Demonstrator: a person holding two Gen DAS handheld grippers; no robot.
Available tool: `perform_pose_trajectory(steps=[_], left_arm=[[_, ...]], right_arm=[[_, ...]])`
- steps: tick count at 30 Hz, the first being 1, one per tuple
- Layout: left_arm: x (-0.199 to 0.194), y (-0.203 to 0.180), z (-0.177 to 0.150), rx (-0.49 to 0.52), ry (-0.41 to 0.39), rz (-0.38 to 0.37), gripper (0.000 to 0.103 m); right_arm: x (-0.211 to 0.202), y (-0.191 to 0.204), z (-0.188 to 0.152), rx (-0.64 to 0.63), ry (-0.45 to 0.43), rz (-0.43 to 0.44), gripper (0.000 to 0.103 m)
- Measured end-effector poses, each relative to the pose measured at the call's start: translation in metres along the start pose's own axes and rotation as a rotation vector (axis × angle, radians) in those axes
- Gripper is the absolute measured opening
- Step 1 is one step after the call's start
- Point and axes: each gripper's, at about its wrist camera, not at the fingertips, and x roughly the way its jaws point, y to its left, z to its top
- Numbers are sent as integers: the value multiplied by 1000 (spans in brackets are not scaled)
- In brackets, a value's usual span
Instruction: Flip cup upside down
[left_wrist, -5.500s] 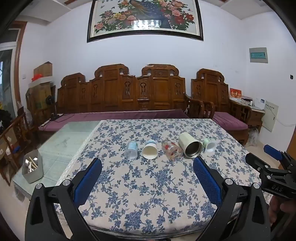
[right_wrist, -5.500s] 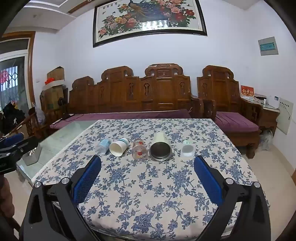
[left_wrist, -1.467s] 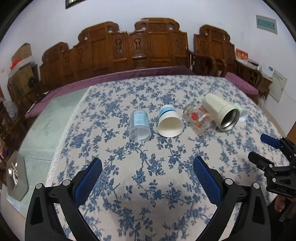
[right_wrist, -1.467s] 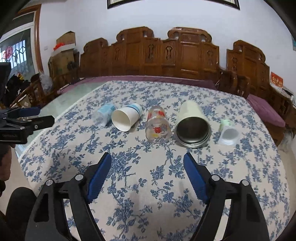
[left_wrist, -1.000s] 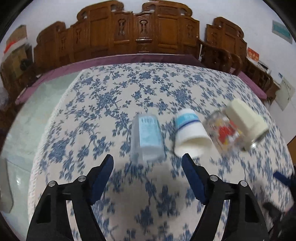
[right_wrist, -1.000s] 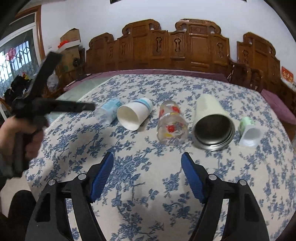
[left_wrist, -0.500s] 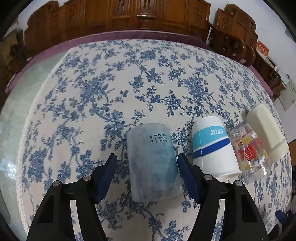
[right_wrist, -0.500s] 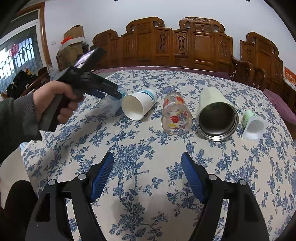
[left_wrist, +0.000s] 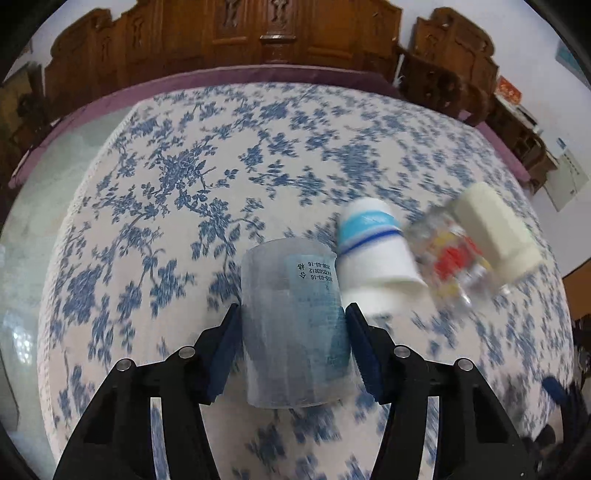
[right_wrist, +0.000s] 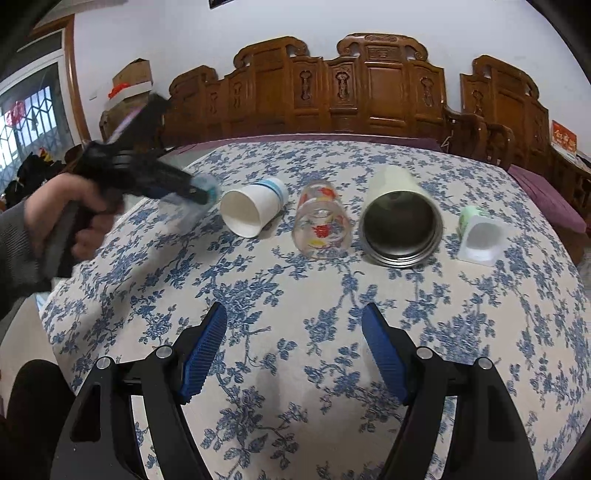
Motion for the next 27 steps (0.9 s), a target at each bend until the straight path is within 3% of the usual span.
perform_pose_trajectory(steps=[4, 11, 20, 27], left_arm=[[-29, -19, -31, 17, -42, -49, 54], [-45, -64, -77, 75, -65, -90, 54], [-34, -115, -125, 87, -37, -167, 54], [-19, -135, -137, 113, -7, -166, 54]], right_arm=[[-14, -8, -4, 14, -15, -24, 78], [-35, -24, -10, 53, -33, -62, 78], [-49, -38, -23, 81, -31, -86, 78], [-47, -51, -30, 112, -19, -92, 78]])
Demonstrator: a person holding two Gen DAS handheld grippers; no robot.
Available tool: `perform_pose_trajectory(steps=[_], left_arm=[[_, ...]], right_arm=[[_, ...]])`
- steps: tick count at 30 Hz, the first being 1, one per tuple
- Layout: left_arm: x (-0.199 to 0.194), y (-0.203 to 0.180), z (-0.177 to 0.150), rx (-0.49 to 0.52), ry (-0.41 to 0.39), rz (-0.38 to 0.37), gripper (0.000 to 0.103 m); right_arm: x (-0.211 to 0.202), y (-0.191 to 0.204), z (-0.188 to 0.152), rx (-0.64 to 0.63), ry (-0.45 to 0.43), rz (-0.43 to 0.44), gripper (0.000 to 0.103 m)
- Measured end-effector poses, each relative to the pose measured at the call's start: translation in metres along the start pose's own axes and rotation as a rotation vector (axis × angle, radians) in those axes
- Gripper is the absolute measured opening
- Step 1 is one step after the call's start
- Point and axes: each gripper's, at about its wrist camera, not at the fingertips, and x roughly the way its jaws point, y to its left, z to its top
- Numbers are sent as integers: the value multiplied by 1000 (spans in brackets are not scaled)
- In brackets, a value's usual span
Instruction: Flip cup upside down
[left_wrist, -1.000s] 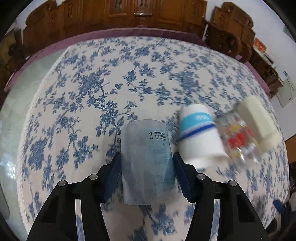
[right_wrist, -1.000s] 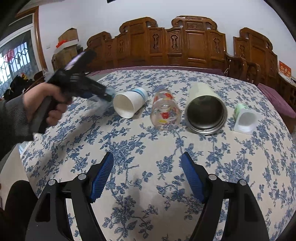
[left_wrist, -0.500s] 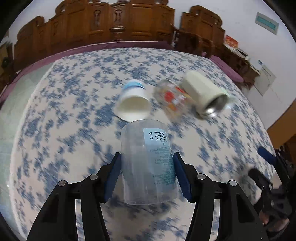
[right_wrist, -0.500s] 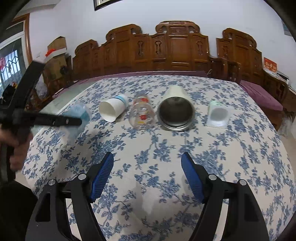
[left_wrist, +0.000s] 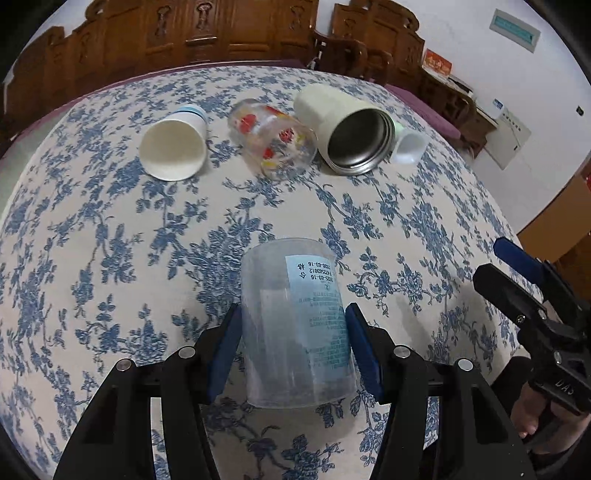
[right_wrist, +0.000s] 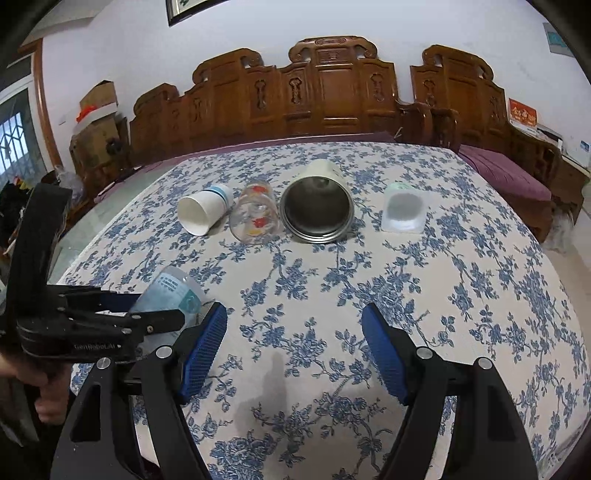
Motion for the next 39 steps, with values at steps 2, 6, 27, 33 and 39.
perform_pose_trajectory(steps=[2, 6, 27, 33, 39], left_arm=[[4, 0, -1, 2, 9, 10, 55], [1, -1, -1, 16, 1, 32, 57], [-126, 67, -25, -36, -394, 258, 95], [-127, 88, -29, -69, -396, 265, 95], [-128, 96, -30, -93, -403, 256, 95]], right_arm=[[1, -2, 0, 6, 5, 2, 78], [0, 0, 2, -1, 8, -2, 78], [31, 69, 36, -34, 131, 90, 78], [72, 84, 36, 28, 281, 108, 78], [105, 86, 30, 121, 427, 142, 78]])
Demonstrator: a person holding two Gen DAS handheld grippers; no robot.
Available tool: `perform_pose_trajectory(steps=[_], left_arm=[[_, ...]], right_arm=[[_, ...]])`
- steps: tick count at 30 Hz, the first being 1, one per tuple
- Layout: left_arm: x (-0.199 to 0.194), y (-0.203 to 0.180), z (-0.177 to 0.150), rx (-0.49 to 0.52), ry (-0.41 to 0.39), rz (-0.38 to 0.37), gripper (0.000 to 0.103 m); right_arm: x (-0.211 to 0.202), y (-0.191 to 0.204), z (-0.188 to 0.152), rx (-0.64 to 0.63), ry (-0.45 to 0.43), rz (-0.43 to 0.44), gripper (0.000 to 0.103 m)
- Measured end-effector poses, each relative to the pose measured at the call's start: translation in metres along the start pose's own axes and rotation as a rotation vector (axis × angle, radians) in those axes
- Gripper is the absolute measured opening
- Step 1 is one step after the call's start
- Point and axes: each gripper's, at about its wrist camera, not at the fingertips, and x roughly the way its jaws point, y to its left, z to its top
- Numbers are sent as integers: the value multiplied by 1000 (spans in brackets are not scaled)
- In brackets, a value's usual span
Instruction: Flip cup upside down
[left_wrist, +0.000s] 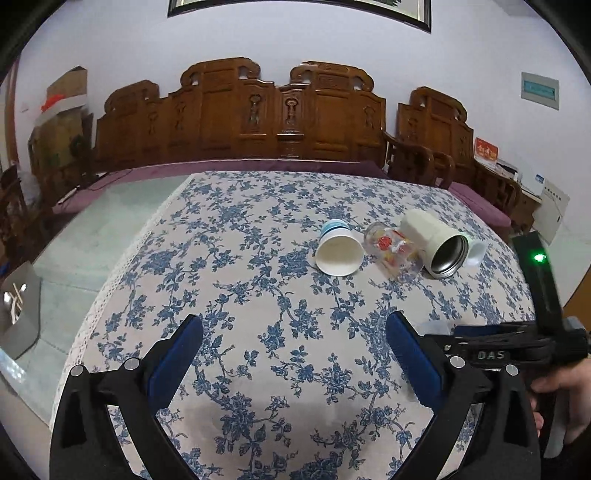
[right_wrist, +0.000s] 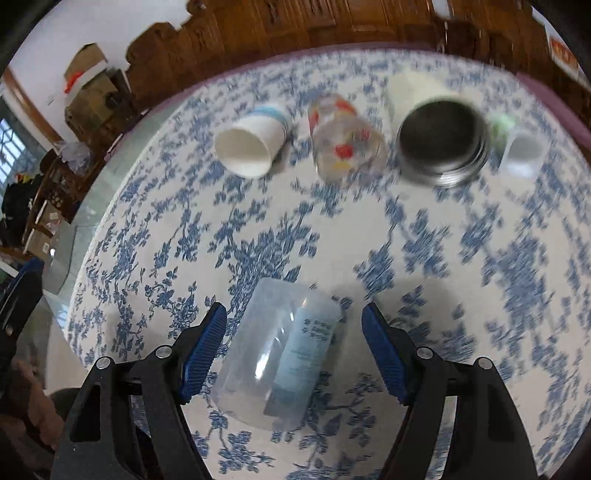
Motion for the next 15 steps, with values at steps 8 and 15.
perform_pose_trajectory(steps=[8, 15], left_arm=[[0, 1, 0, -10, 2, -16, 95], [-1, 1, 0, -10, 4, -16, 95]], right_arm=[[22, -3, 12, 52, 134, 59, 78], [26, -11, 23, 85, 167, 104, 61]])
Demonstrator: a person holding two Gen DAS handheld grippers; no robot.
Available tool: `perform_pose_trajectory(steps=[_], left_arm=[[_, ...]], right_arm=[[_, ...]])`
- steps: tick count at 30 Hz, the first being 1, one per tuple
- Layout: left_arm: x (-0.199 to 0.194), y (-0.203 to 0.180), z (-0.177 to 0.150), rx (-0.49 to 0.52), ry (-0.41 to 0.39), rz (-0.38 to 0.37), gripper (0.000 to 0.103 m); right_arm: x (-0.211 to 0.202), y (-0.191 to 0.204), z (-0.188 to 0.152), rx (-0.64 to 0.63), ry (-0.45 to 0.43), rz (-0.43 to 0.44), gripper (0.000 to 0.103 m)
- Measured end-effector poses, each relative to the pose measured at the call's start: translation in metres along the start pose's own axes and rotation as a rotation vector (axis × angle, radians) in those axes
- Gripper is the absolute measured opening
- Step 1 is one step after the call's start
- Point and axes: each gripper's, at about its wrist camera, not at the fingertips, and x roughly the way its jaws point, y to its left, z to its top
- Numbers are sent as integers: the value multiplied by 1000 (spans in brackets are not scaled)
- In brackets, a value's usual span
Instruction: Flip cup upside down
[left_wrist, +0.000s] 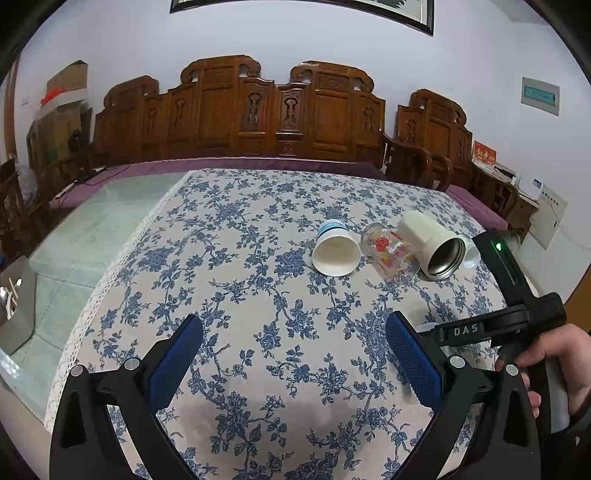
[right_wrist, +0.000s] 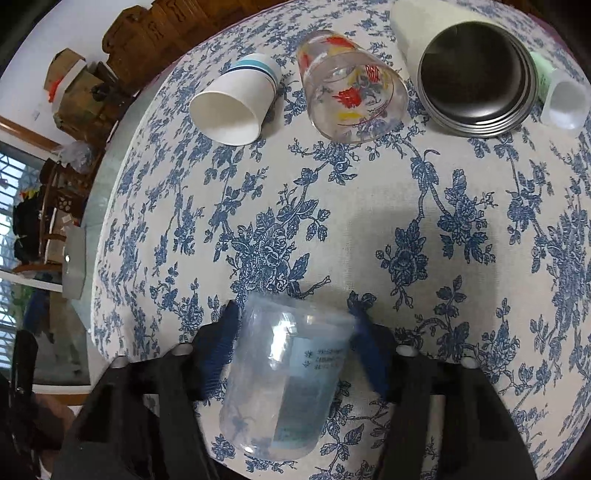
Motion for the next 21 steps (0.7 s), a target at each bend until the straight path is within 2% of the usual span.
perform_pose_trajectory(steps=[2, 3, 9, 13, 16, 21], left_arm=[[0, 0, 0, -2, -1, -1, 95], [0, 0, 0, -1, -1, -2, 95], [1, -4, 0, 9, -2, 1, 95], [1, -6, -1, 12, -2, 6, 95], [2, -6, -2, 11, -1, 8, 95], [3, -6, -3, 15, 0, 9, 95]], right_arm=[[-12, 0, 1, -20, -58, 43, 60], [-20, 3, 0, -49, -104, 31, 60], [-44, 26, -12, -274, -390, -158, 60], [-40, 35, -16, -375, -504, -248, 60], [-37, 32, -17, -410, -543, -289, 60], [-28, 25, -24, -424, -558, -344, 60]])
